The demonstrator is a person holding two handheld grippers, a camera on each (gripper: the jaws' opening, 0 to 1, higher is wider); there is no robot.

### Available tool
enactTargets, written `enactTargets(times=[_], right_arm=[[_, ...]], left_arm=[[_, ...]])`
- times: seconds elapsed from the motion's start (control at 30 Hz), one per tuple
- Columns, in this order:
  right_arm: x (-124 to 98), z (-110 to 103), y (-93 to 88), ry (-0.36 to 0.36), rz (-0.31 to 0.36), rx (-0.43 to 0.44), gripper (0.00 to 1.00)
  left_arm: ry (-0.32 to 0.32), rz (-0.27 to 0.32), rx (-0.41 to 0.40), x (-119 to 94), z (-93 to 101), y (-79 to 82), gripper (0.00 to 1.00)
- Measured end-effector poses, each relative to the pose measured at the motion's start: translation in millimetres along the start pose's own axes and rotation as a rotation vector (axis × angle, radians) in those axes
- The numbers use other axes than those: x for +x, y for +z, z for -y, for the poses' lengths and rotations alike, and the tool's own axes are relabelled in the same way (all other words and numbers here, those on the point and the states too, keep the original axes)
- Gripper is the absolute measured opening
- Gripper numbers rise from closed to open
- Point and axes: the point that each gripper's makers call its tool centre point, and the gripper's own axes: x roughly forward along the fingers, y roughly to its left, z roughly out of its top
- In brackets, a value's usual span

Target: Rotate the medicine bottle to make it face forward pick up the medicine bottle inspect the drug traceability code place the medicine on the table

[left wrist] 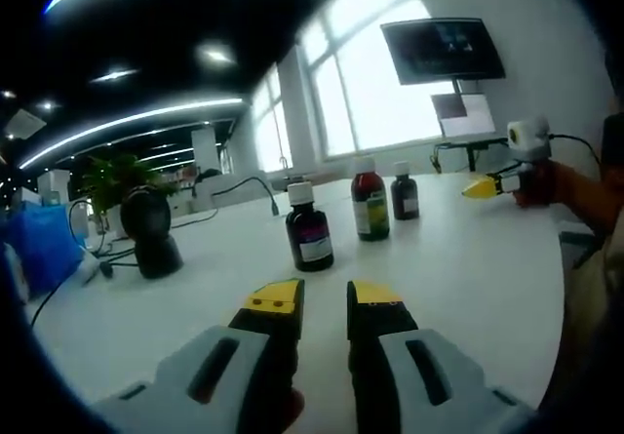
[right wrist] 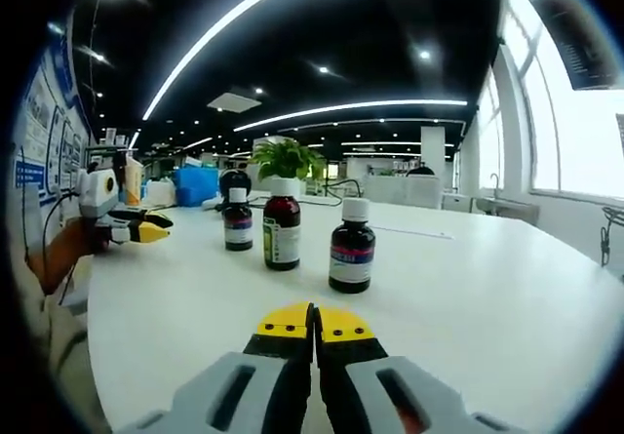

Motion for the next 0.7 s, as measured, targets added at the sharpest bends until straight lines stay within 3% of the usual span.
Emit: enactTargets(times=[0.7], right_arm=[[-0.9,-0.9,1.1,0.003,0.008,-0.01,0.0]], left_arm=[[-0.01,0.007,-0.005,-0.1,2.2,0.4,0.1]])
